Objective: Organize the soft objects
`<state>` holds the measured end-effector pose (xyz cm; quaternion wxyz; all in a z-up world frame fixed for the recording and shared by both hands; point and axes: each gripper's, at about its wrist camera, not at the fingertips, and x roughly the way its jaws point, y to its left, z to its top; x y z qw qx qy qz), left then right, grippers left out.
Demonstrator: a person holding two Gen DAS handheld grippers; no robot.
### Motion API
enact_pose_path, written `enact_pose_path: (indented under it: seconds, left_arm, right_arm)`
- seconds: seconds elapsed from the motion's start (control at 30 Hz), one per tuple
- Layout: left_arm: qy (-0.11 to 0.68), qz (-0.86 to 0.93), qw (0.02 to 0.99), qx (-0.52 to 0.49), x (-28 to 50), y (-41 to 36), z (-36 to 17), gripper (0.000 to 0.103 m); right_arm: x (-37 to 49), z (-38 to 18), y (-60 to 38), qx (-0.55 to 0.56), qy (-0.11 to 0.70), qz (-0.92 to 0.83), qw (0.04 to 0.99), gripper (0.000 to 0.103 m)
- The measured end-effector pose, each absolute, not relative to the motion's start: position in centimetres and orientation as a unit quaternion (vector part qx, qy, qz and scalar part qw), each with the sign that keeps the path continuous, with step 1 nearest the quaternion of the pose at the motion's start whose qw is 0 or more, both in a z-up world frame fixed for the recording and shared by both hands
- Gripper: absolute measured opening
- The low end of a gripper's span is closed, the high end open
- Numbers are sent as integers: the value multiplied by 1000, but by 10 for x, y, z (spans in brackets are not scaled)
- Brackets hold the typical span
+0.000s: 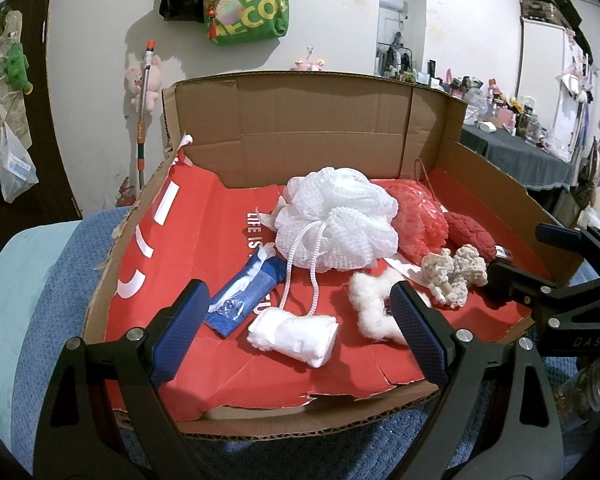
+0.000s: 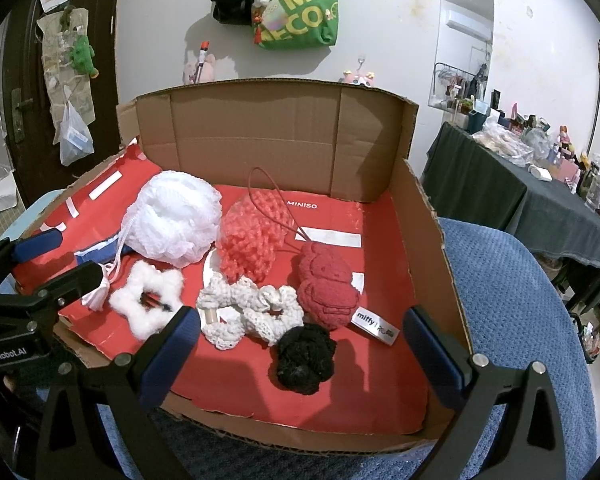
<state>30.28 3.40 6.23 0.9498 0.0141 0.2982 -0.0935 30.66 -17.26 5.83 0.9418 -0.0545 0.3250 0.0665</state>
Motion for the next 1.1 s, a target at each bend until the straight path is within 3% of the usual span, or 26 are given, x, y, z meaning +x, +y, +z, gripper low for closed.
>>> enact_pose_path:
  seconds: [1.1]
  left_arm:
    - [300, -93, 949, 13, 304, 35, 61, 92]
  right_arm:
    - [308, 58, -173, -52, 327, 67, 941, 103]
